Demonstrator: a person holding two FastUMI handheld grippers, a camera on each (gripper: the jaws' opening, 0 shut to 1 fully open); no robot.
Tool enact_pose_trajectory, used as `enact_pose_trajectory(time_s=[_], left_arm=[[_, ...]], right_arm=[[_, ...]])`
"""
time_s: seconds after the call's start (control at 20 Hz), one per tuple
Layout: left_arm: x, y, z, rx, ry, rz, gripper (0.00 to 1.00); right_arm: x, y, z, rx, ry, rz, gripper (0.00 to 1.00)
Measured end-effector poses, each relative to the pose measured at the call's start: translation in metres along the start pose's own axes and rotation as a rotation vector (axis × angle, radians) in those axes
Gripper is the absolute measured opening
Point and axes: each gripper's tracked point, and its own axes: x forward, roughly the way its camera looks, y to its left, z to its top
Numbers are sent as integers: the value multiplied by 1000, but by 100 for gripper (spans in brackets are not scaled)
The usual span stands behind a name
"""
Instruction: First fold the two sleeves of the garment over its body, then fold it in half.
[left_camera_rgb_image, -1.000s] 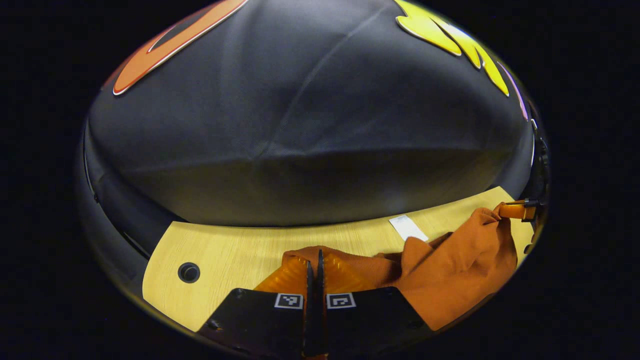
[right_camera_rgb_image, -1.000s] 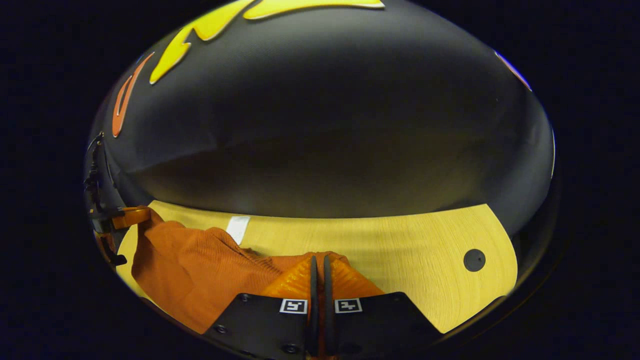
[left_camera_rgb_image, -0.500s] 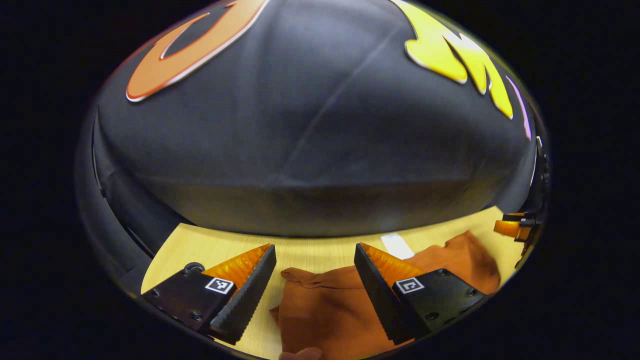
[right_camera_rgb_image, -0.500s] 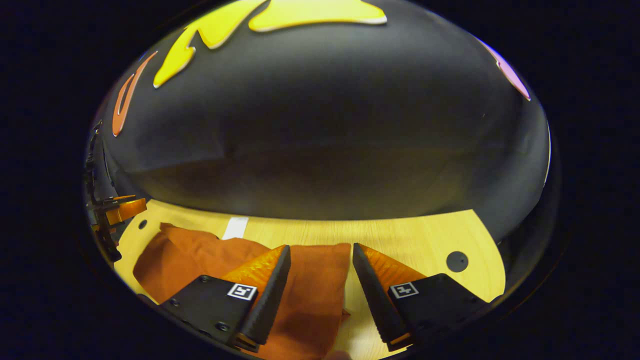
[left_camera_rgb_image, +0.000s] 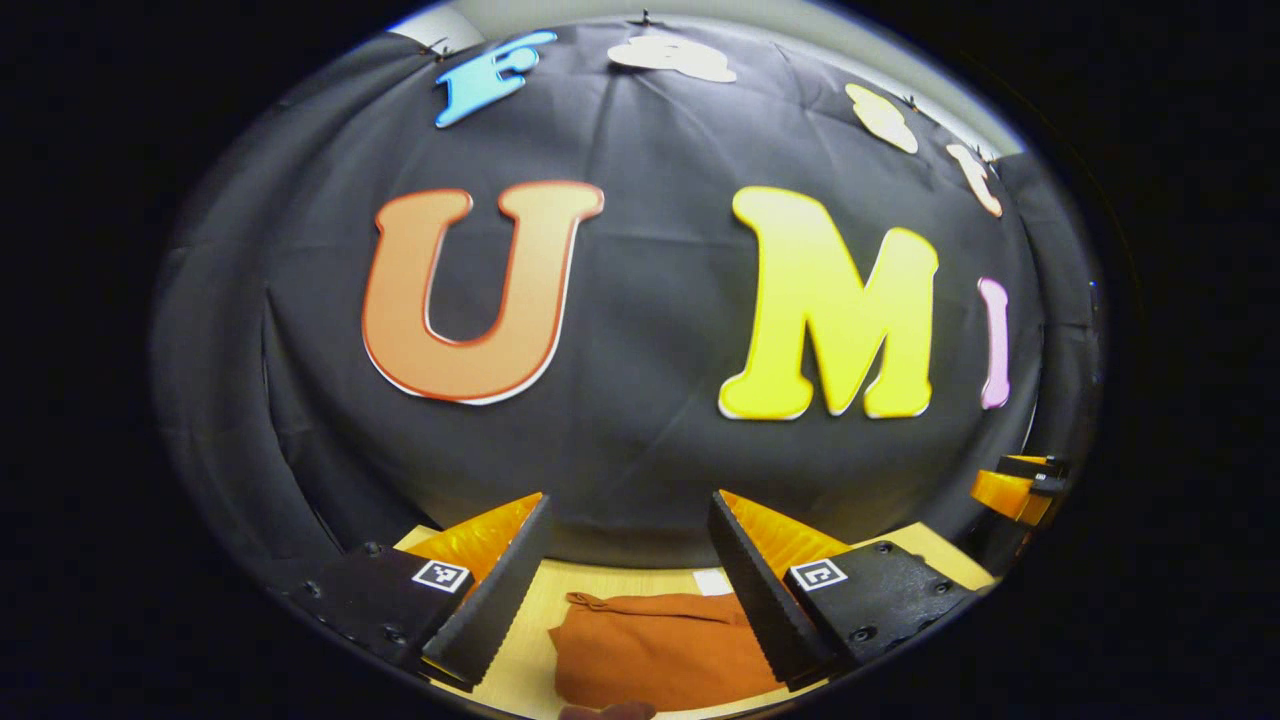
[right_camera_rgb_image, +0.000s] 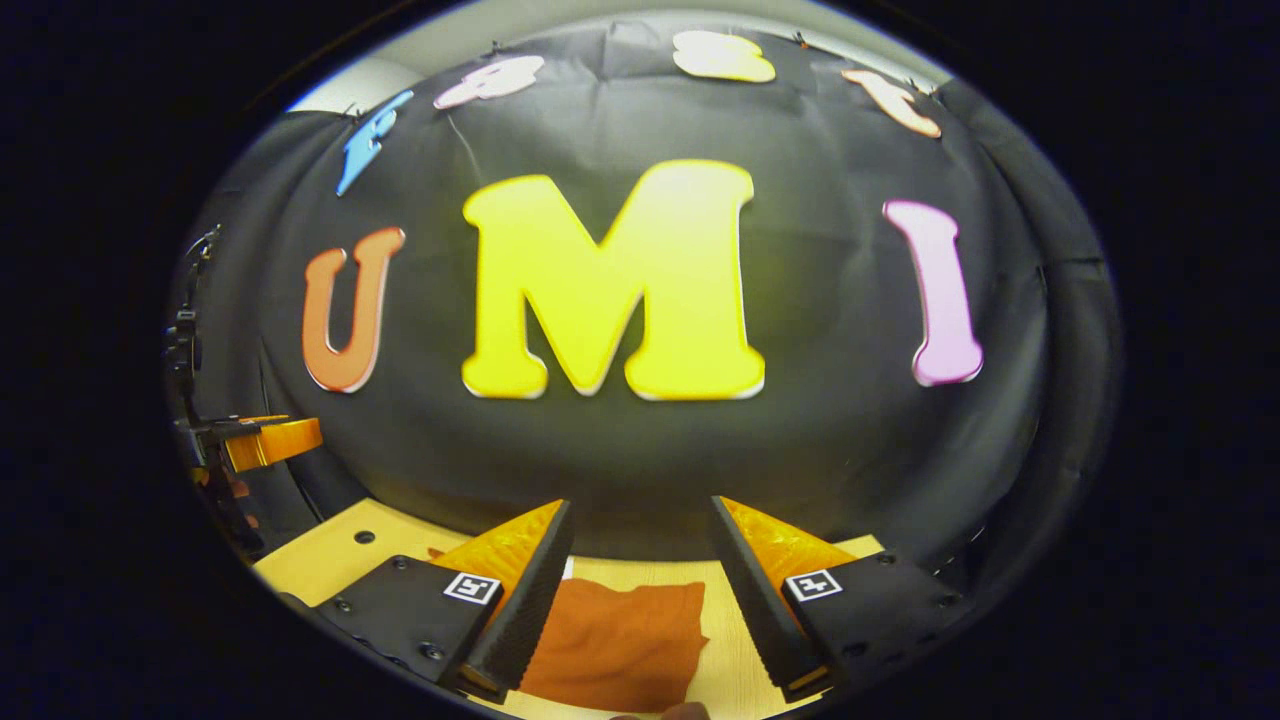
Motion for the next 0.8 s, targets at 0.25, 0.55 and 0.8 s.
enact_pose_trajectory(time_s=[0.25, 0.55, 0.8], left_arm=[[-87, -2, 26, 70, -73, 17, 100], [-156, -5, 22, 76, -109, 27, 99], [-173, -3, 15, 49, -100, 24, 99]], right_arm=[[-82, 20, 48, -13, -112, -24, 89], [-144, 52, 50, -22, -160, -36, 90], [-164, 73, 39, -8, -139, -39, 89]])
